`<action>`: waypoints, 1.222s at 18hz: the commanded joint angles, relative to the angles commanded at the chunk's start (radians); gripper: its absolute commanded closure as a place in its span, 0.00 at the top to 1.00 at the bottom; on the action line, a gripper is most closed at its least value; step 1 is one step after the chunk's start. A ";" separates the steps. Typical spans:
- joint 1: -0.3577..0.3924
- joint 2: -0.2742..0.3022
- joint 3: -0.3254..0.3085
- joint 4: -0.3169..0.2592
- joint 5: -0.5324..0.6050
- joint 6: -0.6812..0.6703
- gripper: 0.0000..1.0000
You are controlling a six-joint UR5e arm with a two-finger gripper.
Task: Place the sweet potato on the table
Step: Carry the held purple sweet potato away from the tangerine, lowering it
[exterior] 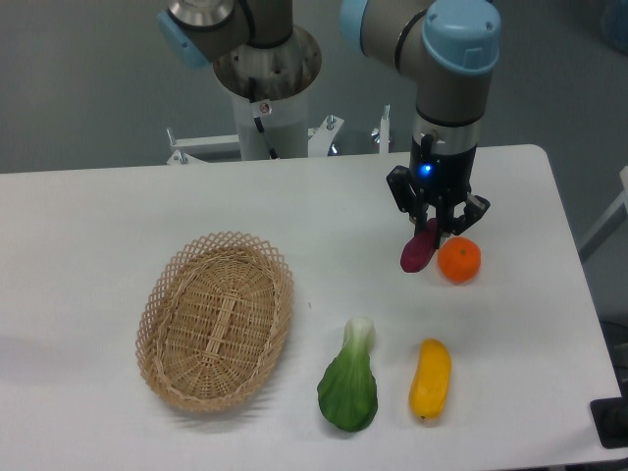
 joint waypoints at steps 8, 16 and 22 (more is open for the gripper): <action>-0.003 0.002 -0.052 0.032 0.000 -0.002 0.18; -0.017 -0.002 -0.173 0.184 0.061 -0.017 0.18; -0.058 -0.032 -0.294 0.314 0.158 -0.049 0.18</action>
